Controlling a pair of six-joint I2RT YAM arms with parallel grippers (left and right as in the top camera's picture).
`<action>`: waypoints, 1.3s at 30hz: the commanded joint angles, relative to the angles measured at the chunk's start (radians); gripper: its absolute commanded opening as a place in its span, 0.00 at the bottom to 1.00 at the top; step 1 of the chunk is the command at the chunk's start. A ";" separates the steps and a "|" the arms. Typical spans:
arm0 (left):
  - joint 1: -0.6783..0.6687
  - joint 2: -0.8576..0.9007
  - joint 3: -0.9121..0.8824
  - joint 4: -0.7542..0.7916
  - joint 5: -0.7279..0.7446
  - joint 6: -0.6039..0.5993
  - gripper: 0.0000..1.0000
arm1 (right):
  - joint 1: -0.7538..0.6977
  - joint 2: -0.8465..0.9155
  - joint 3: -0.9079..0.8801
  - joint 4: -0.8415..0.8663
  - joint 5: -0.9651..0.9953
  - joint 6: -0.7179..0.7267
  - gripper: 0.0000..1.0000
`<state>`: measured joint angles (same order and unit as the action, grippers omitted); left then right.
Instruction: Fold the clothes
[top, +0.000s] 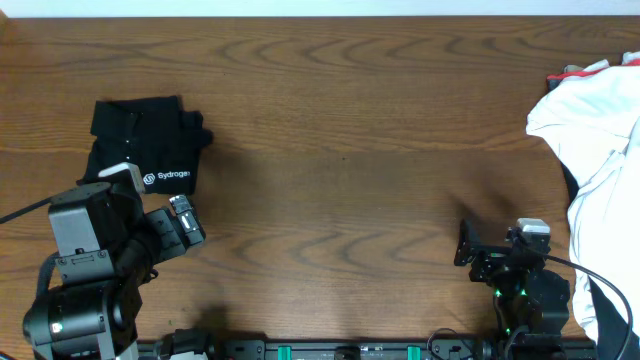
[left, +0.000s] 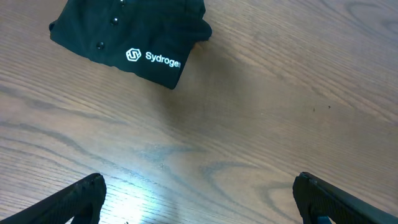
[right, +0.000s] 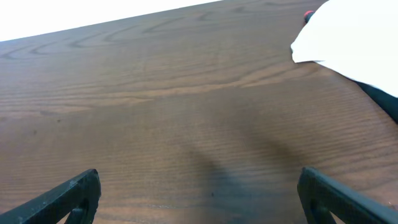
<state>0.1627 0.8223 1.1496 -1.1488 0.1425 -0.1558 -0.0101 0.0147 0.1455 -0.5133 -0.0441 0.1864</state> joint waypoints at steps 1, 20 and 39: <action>0.003 0.000 0.000 -0.003 -0.012 0.014 0.98 | -0.013 -0.009 -0.005 0.000 0.011 0.023 0.99; 0.003 0.000 0.000 -0.003 -0.012 0.013 0.98 | -0.013 -0.008 -0.005 0.000 0.011 0.023 0.99; -0.058 -0.461 -0.430 0.430 -0.011 0.013 0.98 | -0.013 -0.008 -0.005 0.000 0.011 0.023 0.99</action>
<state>0.1261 0.4274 0.7891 -0.7586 0.1310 -0.1558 -0.0101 0.0143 0.1436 -0.5117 -0.0441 0.1963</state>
